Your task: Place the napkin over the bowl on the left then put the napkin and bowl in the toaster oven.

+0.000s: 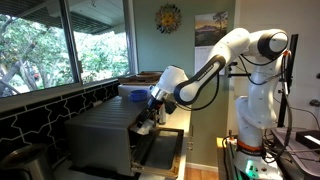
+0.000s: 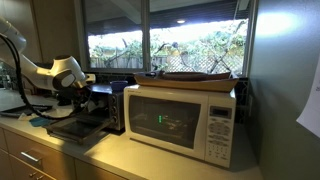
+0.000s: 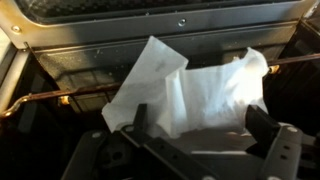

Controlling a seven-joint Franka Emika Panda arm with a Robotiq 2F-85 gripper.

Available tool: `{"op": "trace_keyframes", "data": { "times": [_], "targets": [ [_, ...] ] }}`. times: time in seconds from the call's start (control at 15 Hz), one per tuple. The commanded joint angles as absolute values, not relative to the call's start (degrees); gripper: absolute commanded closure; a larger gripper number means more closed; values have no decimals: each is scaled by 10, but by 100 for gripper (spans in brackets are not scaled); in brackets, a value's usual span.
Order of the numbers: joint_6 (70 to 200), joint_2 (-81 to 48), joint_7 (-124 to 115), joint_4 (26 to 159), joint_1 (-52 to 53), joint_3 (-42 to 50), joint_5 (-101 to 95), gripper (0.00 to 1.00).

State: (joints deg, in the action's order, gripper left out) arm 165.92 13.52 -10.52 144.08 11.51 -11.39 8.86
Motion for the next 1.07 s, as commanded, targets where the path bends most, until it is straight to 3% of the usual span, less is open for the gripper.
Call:
{"op": "trace_keyframes", "data": {
  "times": [0.0,1.0],
  "targets": [
    [1689,121,-148,1435,87,-137,50,0],
    [1764,106,-175,1441,27,-194,-54,0]
  ]
}}
